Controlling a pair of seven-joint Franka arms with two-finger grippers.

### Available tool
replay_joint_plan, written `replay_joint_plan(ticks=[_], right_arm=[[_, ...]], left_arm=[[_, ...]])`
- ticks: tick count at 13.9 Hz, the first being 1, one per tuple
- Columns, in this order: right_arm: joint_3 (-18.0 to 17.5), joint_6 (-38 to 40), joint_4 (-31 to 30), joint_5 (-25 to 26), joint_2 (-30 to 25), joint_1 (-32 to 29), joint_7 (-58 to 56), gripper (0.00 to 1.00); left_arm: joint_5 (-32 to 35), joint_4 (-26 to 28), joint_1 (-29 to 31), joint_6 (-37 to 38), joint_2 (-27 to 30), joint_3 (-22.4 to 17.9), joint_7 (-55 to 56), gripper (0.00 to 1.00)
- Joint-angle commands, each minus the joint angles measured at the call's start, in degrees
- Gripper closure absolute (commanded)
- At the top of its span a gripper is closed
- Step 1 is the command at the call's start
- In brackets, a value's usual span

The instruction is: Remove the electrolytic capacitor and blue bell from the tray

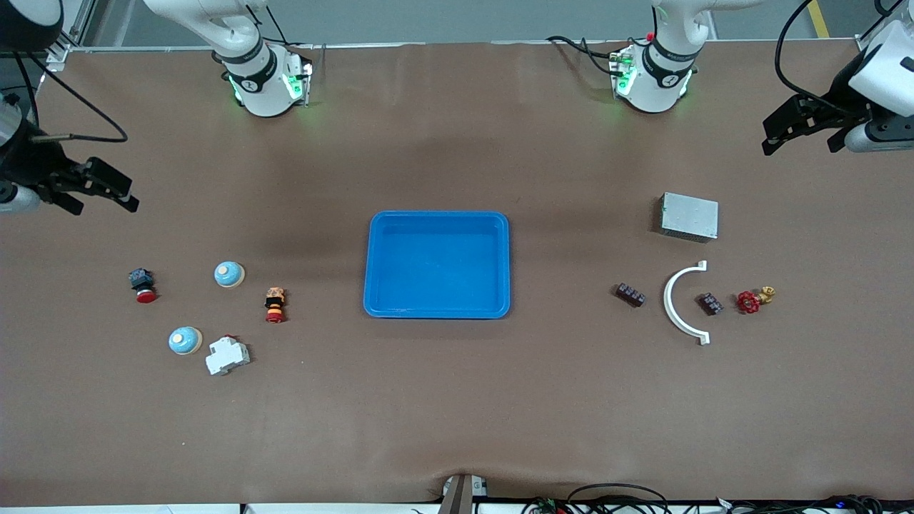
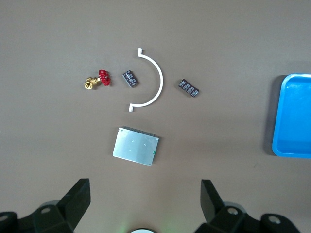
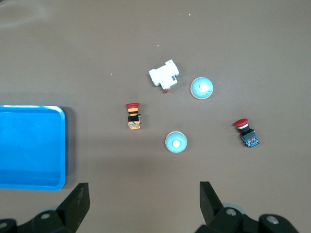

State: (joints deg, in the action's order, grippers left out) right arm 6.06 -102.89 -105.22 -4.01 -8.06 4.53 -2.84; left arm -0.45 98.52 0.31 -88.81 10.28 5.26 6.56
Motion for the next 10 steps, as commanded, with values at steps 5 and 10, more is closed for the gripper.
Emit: replay_joint_plan(ticks=[5,10], right_arm=[[-1.31,15.97,14.35,2.78,3.49,-0.40,2.75,0.00],[-1.23,15.44,15.04,4.10,4.72,-0.22,2.75,0.00]], left_arm=[[-1.22,0.88,0.66,-0.66,1.41,0.01,-0.15,0.00],[-0.87,-1.22,0.66,-0.05,0.62,-0.08,-0.23,0.00]])
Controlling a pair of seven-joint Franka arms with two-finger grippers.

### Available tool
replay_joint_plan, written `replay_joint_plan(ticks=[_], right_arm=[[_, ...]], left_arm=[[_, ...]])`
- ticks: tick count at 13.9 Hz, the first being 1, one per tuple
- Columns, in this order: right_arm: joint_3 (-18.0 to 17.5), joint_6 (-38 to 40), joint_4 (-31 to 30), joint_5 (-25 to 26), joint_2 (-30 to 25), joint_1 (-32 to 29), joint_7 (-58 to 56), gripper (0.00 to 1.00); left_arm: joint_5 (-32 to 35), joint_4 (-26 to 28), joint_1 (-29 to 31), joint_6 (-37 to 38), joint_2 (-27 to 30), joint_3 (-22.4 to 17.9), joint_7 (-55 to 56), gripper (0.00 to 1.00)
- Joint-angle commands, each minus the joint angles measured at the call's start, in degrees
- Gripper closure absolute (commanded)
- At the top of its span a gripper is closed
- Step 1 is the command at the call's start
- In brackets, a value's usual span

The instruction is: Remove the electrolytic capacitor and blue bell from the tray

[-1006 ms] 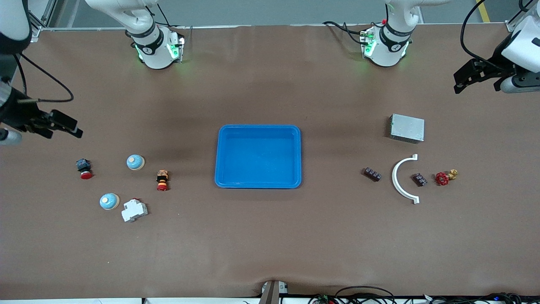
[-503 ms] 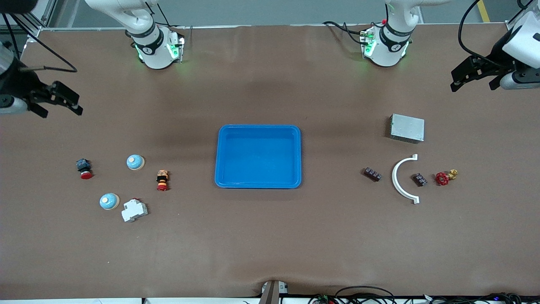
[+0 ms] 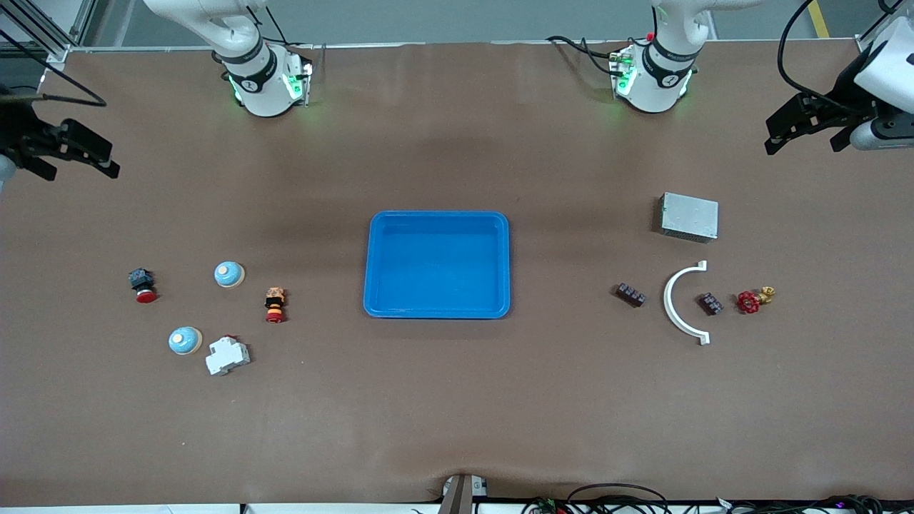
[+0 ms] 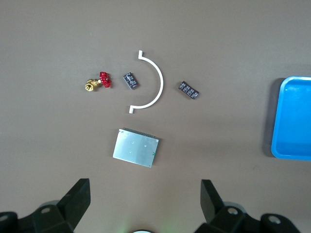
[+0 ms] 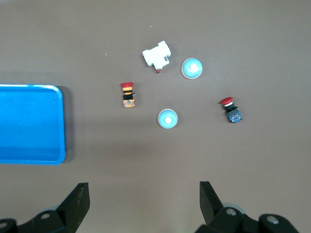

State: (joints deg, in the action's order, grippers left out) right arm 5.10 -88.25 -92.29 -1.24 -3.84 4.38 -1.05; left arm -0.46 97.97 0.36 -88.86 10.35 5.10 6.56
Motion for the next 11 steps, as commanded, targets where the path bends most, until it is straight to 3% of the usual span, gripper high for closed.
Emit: replay_joint_plan(ticks=[1,11], right_arm=[[-0.27,0.71,2.11,1.24,0.50,0.01,0.96,0.00],[-0.09,0.63,2.20,1.07,0.59,-0.52,1.05,0.00]], left_arm=[[-0.85,-0.76,0.61,-0.09,0.55,0.09,-0.23,0.00],[-0.59,-2.61,0.52,0.00,-0.68,-0.26,-0.15,0.00]])
